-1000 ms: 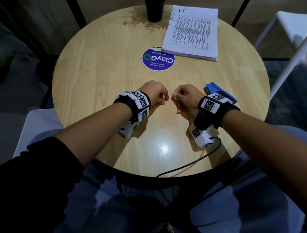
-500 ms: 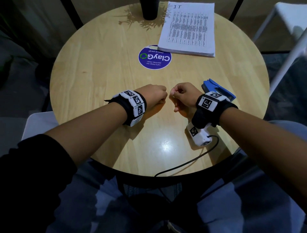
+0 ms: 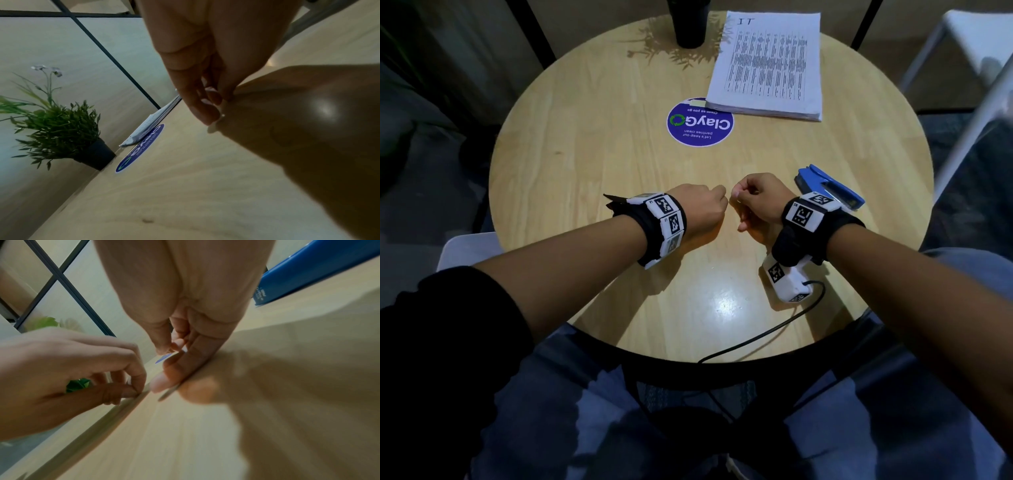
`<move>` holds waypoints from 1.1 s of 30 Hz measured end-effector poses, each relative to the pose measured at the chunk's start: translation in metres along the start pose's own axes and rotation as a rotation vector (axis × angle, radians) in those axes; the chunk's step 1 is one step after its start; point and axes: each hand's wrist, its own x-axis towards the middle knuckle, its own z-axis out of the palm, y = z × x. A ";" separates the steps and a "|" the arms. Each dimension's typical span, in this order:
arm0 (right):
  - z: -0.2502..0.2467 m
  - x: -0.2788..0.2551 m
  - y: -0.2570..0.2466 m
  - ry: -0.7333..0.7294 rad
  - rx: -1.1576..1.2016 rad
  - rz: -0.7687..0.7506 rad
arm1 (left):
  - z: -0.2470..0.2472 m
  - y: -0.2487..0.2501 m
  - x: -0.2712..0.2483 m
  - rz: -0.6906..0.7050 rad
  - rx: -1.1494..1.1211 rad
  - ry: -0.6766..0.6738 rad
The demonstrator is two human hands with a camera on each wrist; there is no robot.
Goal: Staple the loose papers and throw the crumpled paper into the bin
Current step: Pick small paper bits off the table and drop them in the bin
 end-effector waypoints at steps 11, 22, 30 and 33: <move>0.002 0.001 0.002 0.007 0.023 0.007 | 0.004 -0.026 0.004 -0.362 -0.625 -0.019; 0.002 0.001 0.000 0.002 -0.035 0.019 | 0.004 -0.032 -0.007 -0.389 -0.734 0.055; 0.001 0.001 -0.001 0.010 -0.055 0.021 | 0.001 -0.027 -0.003 -0.428 -0.840 0.087; 0.002 0.002 0.001 0.012 -0.055 0.002 | 0.002 -0.027 -0.004 -0.451 -0.887 0.105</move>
